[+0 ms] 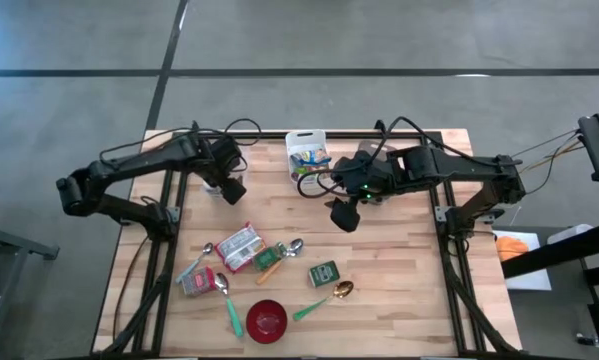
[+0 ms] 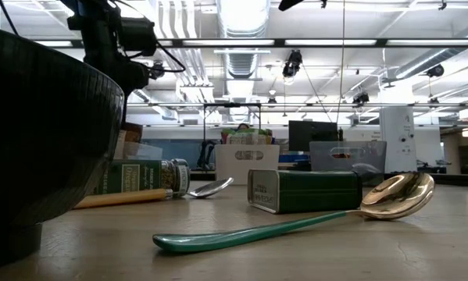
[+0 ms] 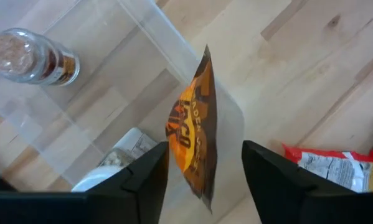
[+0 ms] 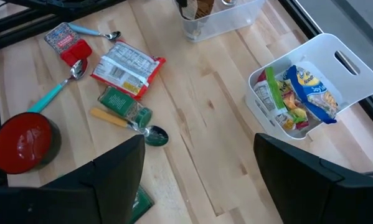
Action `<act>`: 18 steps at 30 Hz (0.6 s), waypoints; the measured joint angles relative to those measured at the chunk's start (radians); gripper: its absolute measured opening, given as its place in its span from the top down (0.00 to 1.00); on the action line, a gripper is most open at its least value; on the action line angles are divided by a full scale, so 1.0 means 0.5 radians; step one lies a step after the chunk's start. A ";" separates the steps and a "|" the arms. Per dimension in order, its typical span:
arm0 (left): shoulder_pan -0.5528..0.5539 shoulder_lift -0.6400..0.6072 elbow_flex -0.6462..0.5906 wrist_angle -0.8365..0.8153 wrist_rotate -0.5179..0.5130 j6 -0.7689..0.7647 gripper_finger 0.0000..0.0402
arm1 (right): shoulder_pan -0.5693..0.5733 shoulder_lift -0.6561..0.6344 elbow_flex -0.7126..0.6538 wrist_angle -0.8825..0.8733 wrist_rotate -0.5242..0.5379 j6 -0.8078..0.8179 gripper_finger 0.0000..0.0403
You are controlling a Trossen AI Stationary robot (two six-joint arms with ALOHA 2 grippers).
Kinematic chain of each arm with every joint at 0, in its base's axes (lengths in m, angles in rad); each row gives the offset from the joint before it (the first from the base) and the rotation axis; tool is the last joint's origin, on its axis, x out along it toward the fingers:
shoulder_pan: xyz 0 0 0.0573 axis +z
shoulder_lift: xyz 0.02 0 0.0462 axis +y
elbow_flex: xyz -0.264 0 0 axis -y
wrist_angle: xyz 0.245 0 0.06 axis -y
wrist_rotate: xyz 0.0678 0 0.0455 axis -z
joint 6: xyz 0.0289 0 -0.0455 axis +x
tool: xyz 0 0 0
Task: Pick & Place Food Item
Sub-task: Put the green seasoning bottle into the transparent bin
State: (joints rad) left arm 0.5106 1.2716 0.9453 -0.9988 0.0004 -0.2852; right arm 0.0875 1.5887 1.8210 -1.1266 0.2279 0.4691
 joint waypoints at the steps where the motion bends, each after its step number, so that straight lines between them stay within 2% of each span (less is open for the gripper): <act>1: 0.000 0.000 0.016 -0.025 0.000 0.000 0.47 | 0.000 0.000 0.000 0.000 0.001 0.013 0.26; 7: -0.004 0.000 0.158 -0.187 0.016 0.000 0.46 | 0.000 0.000 0.000 0.000 0.001 0.086 0.26; 18: -0.129 0.000 0.368 -0.243 0.353 -0.029 0.46 | -0.002 0.008 -0.104 0.074 -0.032 0.344 0.26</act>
State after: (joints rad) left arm 0.4461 1.2716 1.1292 -1.1200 0.1767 -0.2996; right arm 0.0868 1.5927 1.7691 -1.0893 0.2120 0.6412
